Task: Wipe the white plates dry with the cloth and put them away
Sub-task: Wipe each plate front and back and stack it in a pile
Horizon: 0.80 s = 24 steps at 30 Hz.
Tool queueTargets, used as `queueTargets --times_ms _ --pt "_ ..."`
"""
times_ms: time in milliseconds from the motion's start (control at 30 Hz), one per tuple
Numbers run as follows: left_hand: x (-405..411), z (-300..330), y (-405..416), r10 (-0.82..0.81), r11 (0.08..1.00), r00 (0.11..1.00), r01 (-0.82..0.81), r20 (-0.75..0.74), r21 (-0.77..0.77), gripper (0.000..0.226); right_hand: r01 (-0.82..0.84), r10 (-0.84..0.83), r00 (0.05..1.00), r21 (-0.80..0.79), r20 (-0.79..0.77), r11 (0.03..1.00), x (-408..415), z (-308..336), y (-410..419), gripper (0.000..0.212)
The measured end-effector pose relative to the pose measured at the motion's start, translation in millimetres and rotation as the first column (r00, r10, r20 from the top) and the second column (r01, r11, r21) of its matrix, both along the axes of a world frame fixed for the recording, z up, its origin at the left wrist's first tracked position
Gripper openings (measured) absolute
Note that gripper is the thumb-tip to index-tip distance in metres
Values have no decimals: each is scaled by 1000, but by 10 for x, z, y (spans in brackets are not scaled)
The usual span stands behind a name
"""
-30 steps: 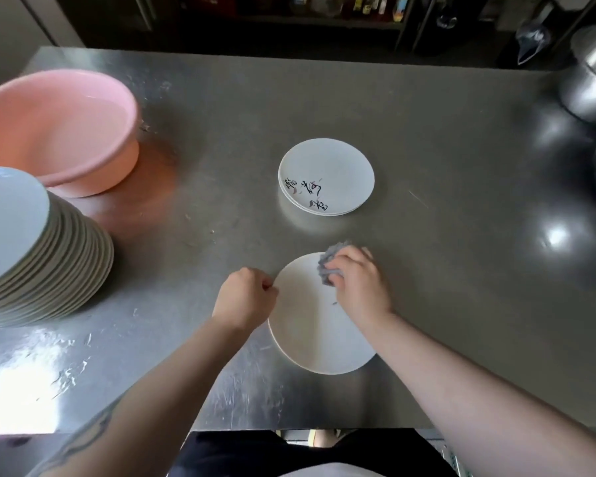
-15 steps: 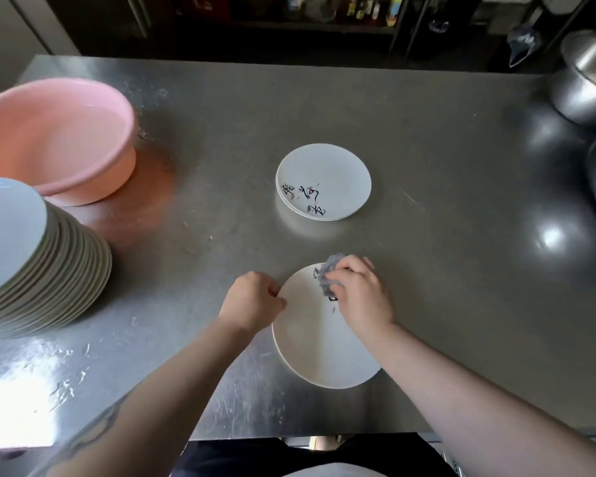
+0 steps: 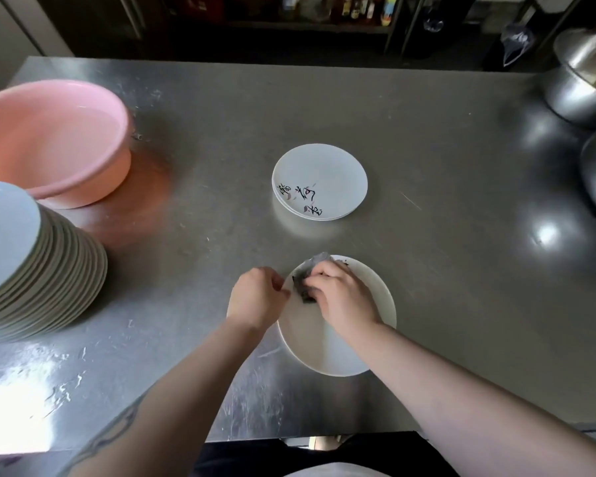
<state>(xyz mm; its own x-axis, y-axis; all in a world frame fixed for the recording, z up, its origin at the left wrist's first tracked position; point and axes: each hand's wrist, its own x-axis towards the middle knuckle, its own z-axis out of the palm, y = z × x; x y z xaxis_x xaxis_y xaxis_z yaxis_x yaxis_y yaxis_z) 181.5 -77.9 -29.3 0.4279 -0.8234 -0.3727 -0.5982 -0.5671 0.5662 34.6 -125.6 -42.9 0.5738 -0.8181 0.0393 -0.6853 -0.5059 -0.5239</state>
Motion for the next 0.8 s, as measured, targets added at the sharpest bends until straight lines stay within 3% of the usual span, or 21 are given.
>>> queueTargets --times_ms 133,233,367,500,633,733,800 --pt "21 17 262 -10 991 991 28 -137 131 5 192 -192 981 -20 -8 981 -193 15 -184 20" --pt "-54 50 311 -124 979 989 135 -78 154 15 115 -115 993 41 -9 993 -148 45 -120 21" --pt "-34 76 -62 -51 997 998 49 -29 -68 18 -29 28 999 63 21 998 -60 31 -55 20" --pt "-11 40 -169 -87 996 995 87 -40 -4 8 -36 36 999 49 -1 998 -67 27 -66 22" --pt "9 -14 132 -6 996 992 17 -129 86 15 162 -162 987 15 -3 987 -248 16 -184 21" --pt "-80 -25 295 -70 983 989 91 -131 162 20 134 -133 991 22 -31 991 -301 16 -161 22" --pt "-102 -16 192 -70 993 995 75 -66 88 17 93 -93 996 23 5 995 -251 25 -112 21"
